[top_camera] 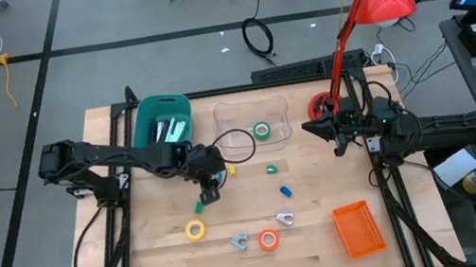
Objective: Pick and place Stapler, Stapler remover, tape
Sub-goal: Put the blue tape into the transparent bin
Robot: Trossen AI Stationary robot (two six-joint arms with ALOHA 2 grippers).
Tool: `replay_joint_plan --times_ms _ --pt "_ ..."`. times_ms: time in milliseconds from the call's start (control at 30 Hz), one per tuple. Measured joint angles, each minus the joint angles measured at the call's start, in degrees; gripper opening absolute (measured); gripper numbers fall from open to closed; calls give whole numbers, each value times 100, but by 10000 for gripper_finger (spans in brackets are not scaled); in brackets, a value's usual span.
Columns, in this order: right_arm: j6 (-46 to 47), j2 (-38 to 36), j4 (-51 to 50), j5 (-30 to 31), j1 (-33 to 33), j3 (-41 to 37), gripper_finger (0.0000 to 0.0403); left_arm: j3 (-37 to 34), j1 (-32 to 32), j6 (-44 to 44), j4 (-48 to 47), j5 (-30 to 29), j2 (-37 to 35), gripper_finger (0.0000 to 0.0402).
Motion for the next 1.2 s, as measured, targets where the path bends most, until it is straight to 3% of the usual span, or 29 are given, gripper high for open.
replay_joint_plan --times_ms 200,400,767,933,1200 --pt "0 -2 0 0 0 0 1 -4 0 -515 52 -129 90 248" --pt "0 0 0 0 0 0 2 -4 -59 -566 53 -150 111 280" --pt "0 -2 4 0 -1 0 3 -7 -63 -984 168 -212 1050 285" --pt "0 0 0 0 0 0 4 -7 -63 -1341 215 -485 1201 285" --pt "0 -2 0 0 -1 0 4 -2 -64 -1395 180 -456 1390 285"
